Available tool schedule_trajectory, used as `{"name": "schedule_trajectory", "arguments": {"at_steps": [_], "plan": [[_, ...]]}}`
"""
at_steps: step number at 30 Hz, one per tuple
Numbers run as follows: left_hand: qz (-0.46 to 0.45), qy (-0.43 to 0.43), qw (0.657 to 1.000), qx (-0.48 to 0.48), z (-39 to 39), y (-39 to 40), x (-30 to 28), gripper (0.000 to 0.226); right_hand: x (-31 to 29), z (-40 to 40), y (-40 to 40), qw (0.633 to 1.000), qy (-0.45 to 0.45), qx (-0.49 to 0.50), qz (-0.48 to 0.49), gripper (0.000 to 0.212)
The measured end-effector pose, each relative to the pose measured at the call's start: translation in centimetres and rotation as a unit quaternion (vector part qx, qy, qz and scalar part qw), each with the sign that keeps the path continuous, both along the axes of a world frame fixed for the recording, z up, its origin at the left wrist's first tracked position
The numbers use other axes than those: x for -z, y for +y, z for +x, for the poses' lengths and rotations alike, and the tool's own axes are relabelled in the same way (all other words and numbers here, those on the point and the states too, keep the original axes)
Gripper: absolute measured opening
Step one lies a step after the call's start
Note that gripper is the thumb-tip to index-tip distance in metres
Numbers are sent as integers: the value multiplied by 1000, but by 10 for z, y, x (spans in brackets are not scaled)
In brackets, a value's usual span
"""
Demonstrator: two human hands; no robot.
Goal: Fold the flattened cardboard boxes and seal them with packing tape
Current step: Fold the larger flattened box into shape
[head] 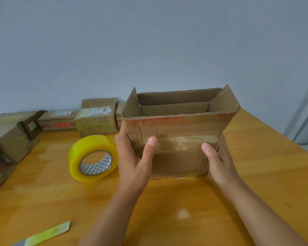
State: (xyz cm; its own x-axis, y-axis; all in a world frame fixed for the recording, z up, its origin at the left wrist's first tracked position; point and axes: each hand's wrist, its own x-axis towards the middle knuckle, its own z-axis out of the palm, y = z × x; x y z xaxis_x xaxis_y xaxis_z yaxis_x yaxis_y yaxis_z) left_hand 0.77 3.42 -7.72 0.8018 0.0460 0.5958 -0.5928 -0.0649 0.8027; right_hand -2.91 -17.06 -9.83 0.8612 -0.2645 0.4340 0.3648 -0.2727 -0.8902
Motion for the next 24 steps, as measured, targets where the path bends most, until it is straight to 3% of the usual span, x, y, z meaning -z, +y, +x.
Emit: {"name": "schedule_trajectory", "arguments": {"at_steps": [3, 6, 10, 13, 16, 20, 24], "plan": [[1, -6, 1000, 10, -3, 2, -4, 84, -6, -2, 1, 998, -64, 10, -5, 53], [6, -21, 1000, 15, -7, 2, -11, 74, -14, -3, 4, 994, -106, 17, -35, 50], [-30, -36, 997, 64, -12, 5, -25, 71, -13, -2, 3, 992, -116, 25, -51, 55], [-45, -51, 996, 49, -6, 7, -41, 52, -11, 1, 3, 991, -113, 36, -60, 59], [11, -104, 994, 36, 4, 11, -56, 51, -9, 4, 5, 991, -107, 41, -72, 58], [91, -99, 989, 60, 18, 20, -73, 49, -8, 5, 6, 992, -104, 41, -66, 58], [184, -46, 979, 76, 26, 34, -94, 76, -6, 4, 5, 993, -94, 40, -64, 61]]}}
